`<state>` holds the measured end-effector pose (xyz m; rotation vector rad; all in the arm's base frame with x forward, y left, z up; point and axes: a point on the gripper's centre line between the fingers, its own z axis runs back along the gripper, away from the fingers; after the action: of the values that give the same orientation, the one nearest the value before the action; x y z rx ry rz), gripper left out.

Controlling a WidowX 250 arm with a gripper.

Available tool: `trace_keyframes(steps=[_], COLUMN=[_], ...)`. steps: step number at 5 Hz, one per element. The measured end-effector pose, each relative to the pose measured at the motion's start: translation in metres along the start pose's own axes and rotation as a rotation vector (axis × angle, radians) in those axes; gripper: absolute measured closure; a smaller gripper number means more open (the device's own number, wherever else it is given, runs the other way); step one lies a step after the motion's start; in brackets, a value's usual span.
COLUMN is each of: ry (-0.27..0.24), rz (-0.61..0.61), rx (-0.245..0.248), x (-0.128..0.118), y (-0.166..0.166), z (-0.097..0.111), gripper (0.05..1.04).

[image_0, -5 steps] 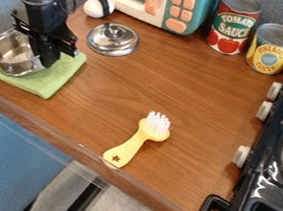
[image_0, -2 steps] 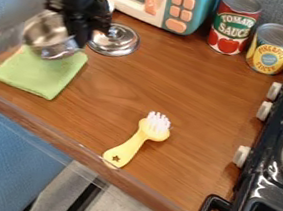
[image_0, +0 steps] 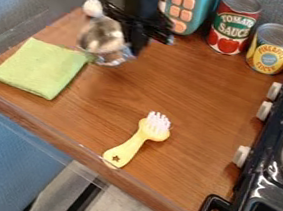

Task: Take the silver pot from the lower left side of the table to the upper center

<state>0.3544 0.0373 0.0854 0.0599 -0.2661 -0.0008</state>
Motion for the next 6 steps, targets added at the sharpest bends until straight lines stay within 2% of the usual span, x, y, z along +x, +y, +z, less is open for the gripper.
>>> trace_keyframes(steps=[1,2,3,4,5,6], ry=[0.013,0.022,0.009,0.008,0.023,0.074], rz=[-0.062,-0.076,-0.079,-0.082,-0.085,-0.076], rx=[-0.013,0.013,0.018,0.019,-0.008,-0.043], x=[0.011,0.023,0.040,0.048,0.050,0.043], y=[-0.041,-0.054,-0.062,-0.065,-0.070,-0.075], z=[-0.015,-0.034,-0.045,-0.050,-0.051,-0.049], gripper=[1.011,1.011,1.011,1.011,0.985,0.815])
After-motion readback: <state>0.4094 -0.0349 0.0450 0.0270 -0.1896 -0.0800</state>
